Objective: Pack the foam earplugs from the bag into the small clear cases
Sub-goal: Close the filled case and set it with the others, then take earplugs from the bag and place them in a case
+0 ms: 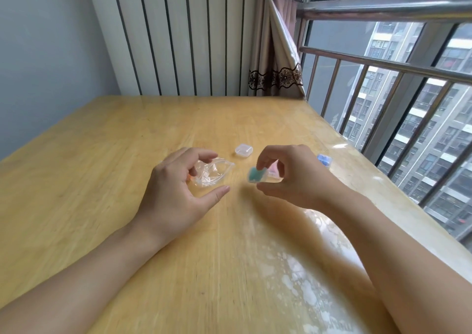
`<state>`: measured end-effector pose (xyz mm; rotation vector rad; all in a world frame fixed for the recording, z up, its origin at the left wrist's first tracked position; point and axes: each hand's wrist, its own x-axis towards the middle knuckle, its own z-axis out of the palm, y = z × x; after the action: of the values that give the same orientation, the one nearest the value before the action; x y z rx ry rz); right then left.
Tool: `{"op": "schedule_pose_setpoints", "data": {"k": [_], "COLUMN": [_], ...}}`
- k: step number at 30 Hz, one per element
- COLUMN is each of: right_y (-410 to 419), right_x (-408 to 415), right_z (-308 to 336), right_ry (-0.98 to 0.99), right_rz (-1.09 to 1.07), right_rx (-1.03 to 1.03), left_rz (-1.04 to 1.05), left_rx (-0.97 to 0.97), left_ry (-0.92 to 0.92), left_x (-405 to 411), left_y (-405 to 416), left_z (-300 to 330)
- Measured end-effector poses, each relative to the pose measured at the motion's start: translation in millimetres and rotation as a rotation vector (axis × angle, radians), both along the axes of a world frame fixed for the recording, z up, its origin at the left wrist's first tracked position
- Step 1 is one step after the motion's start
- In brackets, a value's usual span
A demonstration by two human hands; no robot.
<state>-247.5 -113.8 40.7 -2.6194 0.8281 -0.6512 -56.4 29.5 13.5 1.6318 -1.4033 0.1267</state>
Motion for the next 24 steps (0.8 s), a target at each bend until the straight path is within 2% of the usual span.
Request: {"op": "schedule_pose_setpoints", "data": {"k": [2,4,6,9,11,14,17,20,24], "right_y": [-2,-3,-5,-9,-7,6,24,31,30], "right_x": [-2,-2,-3,-3,-1,9,24,35,44], "right_z": [-1,-3,-3,-4,-3,-6,-15,-26,-30], "right_ry": [0.066,0.107,0.138,0.142,0.063,-0.082,-0.022,0.089,0.07], "right_rz": [-0.041,-0.078,-0.128,-0.156,-0.146,-0.036,0.126,0.131,0.153], "right_rx": [-0.061,-0.106,-0.103,-0.046,-0.086,-0.125,-0.12,-0.101,-0.102], "left_rz": [0.082,0.154,0.166,0.046,0.031,0.043,0.03,0.013,0.031], "left_rx": [0.046,0.169,0.325,0.463,0.464,0.42,0.413,0.396,0.44], "left_ry": [-0.127,-0.163,-0.142,0.015,0.083,0.076,0.054,0.024,-0.041], "left_x": [7,14,25,35,37,34,37,39,41], "left_y": [-1,-2,-2,-4,-7,-11,-13,-14,-15], "left_z": [0,-1,-3,-8,-12,-15,-17,-19,-22]}}
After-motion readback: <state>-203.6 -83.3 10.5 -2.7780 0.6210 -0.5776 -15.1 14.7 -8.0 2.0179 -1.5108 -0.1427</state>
